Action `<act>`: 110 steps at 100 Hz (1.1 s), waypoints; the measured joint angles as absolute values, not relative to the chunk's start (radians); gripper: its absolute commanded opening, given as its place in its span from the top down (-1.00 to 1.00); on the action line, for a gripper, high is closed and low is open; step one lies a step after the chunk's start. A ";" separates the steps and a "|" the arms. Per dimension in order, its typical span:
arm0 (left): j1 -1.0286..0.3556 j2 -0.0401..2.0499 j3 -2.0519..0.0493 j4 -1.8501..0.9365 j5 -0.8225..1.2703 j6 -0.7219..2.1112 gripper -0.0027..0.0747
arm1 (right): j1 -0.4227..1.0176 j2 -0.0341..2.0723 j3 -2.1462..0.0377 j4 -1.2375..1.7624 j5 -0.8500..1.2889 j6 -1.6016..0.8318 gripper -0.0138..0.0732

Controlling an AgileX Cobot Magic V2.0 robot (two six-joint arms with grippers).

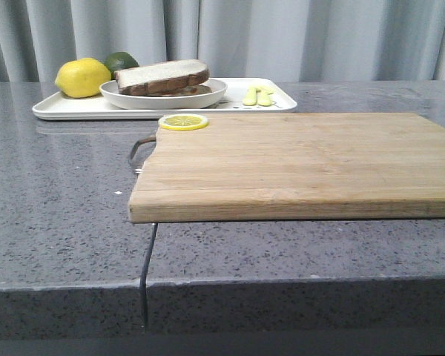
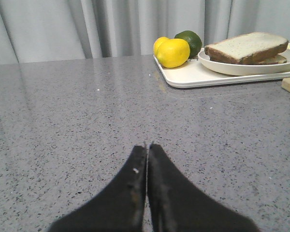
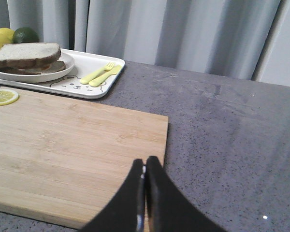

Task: Place bread and move sandwich to tray

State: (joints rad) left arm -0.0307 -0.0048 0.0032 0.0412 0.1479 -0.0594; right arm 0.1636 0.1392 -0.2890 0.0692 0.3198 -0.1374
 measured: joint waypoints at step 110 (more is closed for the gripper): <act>-0.031 -0.005 0.003 0.041 0.146 -0.059 0.98 | 0.119 -0.009 0.027 -0.016 0.074 0.050 0.84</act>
